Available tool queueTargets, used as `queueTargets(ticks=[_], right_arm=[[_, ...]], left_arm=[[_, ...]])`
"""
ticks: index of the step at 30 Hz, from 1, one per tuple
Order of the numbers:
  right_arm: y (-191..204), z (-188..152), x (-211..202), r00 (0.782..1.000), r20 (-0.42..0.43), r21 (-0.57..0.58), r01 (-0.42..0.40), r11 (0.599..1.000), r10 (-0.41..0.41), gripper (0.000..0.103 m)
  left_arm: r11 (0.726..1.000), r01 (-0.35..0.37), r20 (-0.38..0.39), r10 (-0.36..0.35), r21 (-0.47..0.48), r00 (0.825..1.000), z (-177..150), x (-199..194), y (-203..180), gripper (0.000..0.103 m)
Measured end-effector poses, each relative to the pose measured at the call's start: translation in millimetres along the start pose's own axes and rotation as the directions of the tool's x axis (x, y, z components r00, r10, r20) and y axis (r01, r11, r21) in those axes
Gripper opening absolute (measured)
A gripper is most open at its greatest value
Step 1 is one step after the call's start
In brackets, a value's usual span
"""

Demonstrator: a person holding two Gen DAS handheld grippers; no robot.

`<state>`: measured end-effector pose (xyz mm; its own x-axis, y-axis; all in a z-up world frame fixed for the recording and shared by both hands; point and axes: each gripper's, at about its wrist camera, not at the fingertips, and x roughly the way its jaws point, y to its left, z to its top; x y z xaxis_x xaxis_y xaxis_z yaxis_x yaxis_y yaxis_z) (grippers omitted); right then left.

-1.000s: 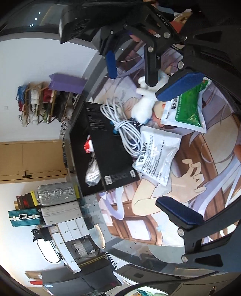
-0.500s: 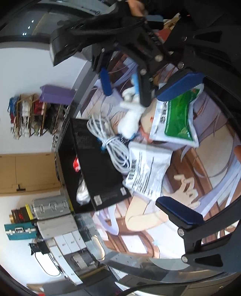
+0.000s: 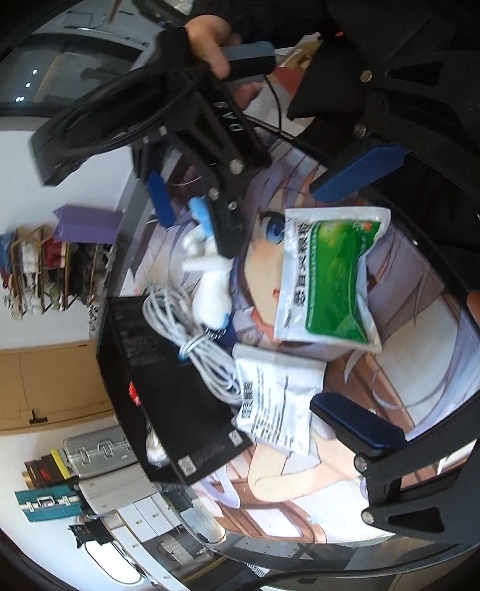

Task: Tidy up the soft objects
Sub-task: 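Move the left tool to the green medicine packet while the right tool approaches the white plush toy, then grasp the green packet with the left tool while the right tool grasps the plush toy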

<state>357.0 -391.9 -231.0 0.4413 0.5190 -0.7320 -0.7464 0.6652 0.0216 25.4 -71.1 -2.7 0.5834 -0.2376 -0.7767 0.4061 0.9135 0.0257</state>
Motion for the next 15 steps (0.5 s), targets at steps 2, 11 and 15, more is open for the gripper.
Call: queueTargets(ticks=[2, 11, 15], right_arm=[[1.1, -1.2, 0.3, 1.000, -0.002, -0.002, 0.000, 1.000, 0.000, 0.103], [12.5, -6.6, 5.3, 1.000, -0.024, -0.066, 0.018, 0.998, -0.020, 0.102], [14.4, -7.2, 6.1, 0.999, -0.026, -0.055, 0.026, 0.998, -0.027, 0.102]], left_arm=[[1.000, 0.004, -0.011, -0.004, 0.006, 1.000, -1.3, 3.6, -2.2, 0.103], [0.998, 0.027, -0.025, -0.028, -0.059, 0.999, -0.8, 11.1, 9.9, 0.103], [0.998, 0.026, -0.023, -0.028, -0.055, 0.999, -0.3, 11.5, 10.7, 0.103]])
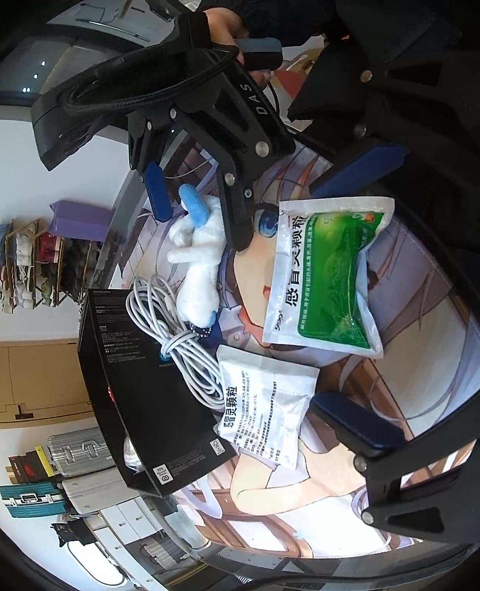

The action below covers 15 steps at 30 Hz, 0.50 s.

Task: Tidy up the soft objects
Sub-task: 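Grasp the green packet with the left tool while the right tool grasps the plush toy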

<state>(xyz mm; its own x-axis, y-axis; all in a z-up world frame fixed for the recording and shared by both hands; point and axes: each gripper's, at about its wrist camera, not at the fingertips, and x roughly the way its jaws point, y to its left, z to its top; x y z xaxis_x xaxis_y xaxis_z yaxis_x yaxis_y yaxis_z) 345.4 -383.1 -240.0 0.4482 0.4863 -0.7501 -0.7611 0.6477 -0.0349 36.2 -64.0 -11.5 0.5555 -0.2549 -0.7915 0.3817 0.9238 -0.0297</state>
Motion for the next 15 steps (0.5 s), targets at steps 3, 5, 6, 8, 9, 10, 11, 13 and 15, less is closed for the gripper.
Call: queueTargets(ticks=[3, 5, 6, 8, 9, 10, 11, 13, 15], right_arm=[[0.0, 1.0, 0.1, 1.000, 0.002, 0.009, 0.002, 1.000, -0.002, 0.102], [1.3, 0.6, -0.2, 1.000, 0.017, 0.005, 0.001, 1.000, -0.001, 0.101], [2.2, 0.9, -0.5, 1.000, 0.025, 0.002, 0.002, 1.000, -0.002, 0.099], [5.0, 2.9, -2.4, 0.999, 0.046, -0.003, -0.011, 1.000, 0.012, 0.085], [5.7, 3.3, -3.0, 0.998, 0.053, -0.003, -0.023, 1.000, 0.023, 0.082], [7.1, 4.0, -3.5, 0.997, 0.063, -0.001, -0.037, 0.999, 0.037, 0.079], [8.1, 3.9, -3.6, 0.996, 0.073, -0.001, -0.051, 0.999, 0.051, 0.075], [12.0, 4.3, -3.0, 0.995, 0.085, -0.008, -0.056, 0.998, 0.057, 0.072], [16.4, 4.5, -3.2, 0.994, 0.089, -0.027, -0.054, 0.998, 0.057, 0.064]], left_arm=[[1.000, 0.000, 0.007, 0.000, 0.000, 1.000, 0.8, 1.6, 0.4, 0.102], [1.000, -0.002, 0.015, 0.002, 0.000, 1.000, 0.1, 0.7, 0.5, 0.099], [1.000, -0.002, 0.021, 0.002, 0.001, 1.000, -0.4, -0.4, 0.0, 0.095], [1.000, 0.000, 0.032, -0.001, 0.005, 0.999, -0.8, -3.0, -0.1, 0.085], [1.000, 0.002, 0.040, -0.002, 0.007, 0.999, -0.9, -4.2, -0.1, 0.080], [1.000, 0.005, 0.045, -0.005, 0.011, 0.999, -1.0, -5.1, -0.2, 0.077], [1.000, 0.008, 0.051, -0.009, 0.015, 0.999, -1.3, -6.1, -0.4, 0.070], [1.000, 0.008, 0.056, -0.009, 0.020, 0.998, -1.0, -8.0, -0.6, 0.065], [1.000, 0.016, 0.058, -0.017, 0.016, 0.998, 0.1, -9.3, 0.4, 0.061]])
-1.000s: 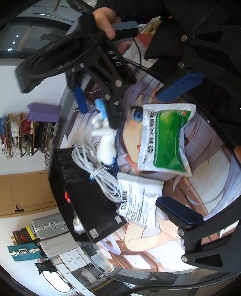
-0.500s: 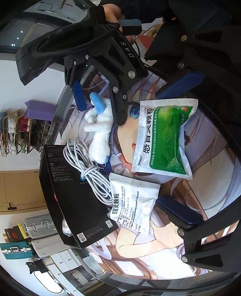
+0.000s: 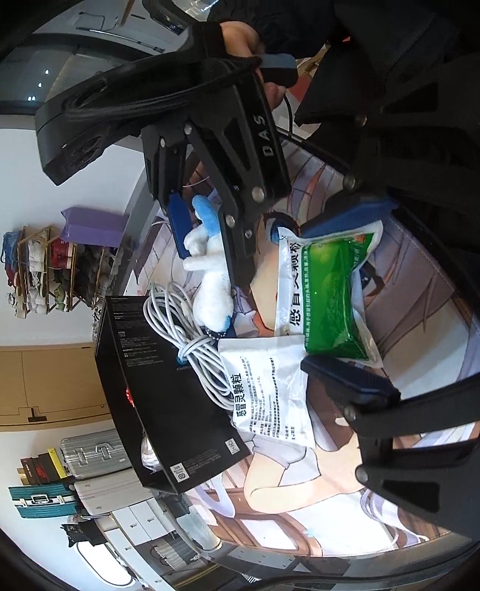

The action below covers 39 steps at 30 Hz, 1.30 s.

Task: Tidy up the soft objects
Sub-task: 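Grasp the green packet with the left tool while the right tool grasps the plush toy, then lift and carry the green packet and plush toy over the black box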

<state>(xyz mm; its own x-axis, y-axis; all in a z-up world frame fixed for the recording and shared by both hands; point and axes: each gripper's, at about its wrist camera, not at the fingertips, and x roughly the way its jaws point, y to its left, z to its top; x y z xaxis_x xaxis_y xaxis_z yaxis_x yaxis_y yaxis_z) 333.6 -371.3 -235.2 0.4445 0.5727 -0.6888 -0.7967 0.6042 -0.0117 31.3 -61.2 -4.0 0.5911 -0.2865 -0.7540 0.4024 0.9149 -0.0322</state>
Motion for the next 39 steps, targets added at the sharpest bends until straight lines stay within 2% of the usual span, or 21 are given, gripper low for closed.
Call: queueTargets(ticks=[5, 6, 13, 22, 32, 39], right_arm=[[1.9, -0.5, -2.5, 1.000, 0.002, -0.011, -0.021, 1.000, 0.021, 0.037], [1.0, -0.5, -2.6, 1.000, -0.001, -0.010, -0.023, 1.000, 0.023, 0.037], [-2.4, -2.0, -4.5, 1.000, -0.005, -0.017, -0.021, 1.000, 0.021, 0.037], [-6.6, -2.0, -13.0, 1.000, 0.016, -0.021, -0.026, 0.999, 0.026, 0.035], [-15.8, 4.6, -47.6, 0.994, 0.106, -0.005, -0.030, 1.000, 0.031, 0.035], [-15.4, 13.0, -67.4, 0.986, 0.168, 0.006, -0.017, 1.000, 0.016, 0.035]], left_arm=[[1.000, 0.020, 0.001, -0.020, 0.002, 1.000, 0.4, -4.4, 0.4, 0.055], [1.000, 0.022, -0.003, -0.022, 0.007, 1.000, 0.2, -5.6, -0.2, 0.055], [0.999, 0.033, -0.008, -0.033, 0.029, 0.999, 0.3, -15.1, -0.2, 0.055], [0.998, 0.062, 0.031, -0.061, -0.016, 0.998, 2.4, -24.5, 9.9, 0.054], [0.993, 0.109, 0.121, -0.102, -0.053, 0.987, 10.2, -50.5, 15.4, 0.054], [0.992, 0.074, 0.200, -0.053, -0.101, 0.978, 20.2, -69.0, 30.6, 0.054]])
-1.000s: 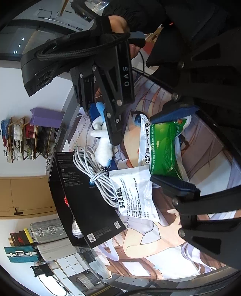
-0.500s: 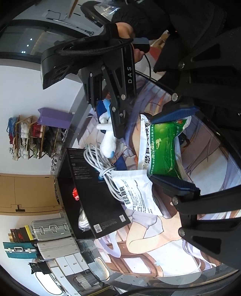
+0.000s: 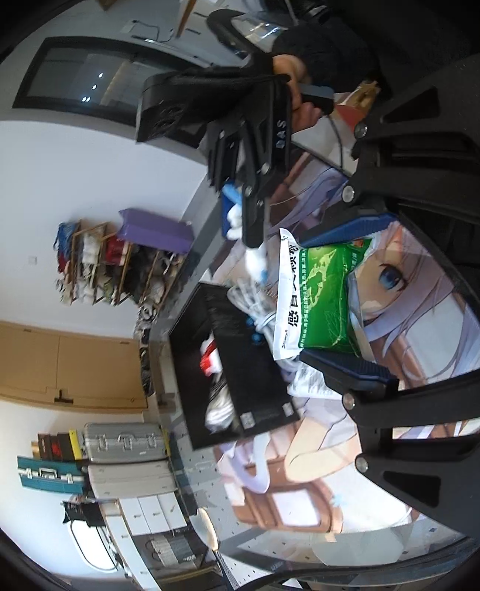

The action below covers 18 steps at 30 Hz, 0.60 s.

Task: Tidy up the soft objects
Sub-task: 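Lift and carry the green packet and plush toy over the black box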

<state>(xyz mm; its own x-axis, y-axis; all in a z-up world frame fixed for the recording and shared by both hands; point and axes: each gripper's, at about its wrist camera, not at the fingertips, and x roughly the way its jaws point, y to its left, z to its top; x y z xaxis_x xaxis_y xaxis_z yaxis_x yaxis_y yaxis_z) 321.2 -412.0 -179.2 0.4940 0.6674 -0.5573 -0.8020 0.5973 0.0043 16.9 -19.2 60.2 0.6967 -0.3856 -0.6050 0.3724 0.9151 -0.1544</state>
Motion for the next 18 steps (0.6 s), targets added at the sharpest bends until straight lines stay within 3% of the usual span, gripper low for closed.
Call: queueTargets(ticks=[10, 18], right_arm=[[2.2, -2.6, 1.5, 1.000, -0.013, -0.017, -0.007, 1.000, 0.007, 0.031], [5.2, 3.7, -12.1, 0.999, 0.046, -0.026, -0.001, 1.000, 0.002, 0.031]], left_arm=[[1.000, -0.019, 0.008, 0.019, -0.009, 1.000, 6.9, 1.9, 9.9, 0.054], [0.998, -0.050, 0.032, 0.051, -0.039, 0.998, 9.3, -1.2, 15.5, 0.054]])
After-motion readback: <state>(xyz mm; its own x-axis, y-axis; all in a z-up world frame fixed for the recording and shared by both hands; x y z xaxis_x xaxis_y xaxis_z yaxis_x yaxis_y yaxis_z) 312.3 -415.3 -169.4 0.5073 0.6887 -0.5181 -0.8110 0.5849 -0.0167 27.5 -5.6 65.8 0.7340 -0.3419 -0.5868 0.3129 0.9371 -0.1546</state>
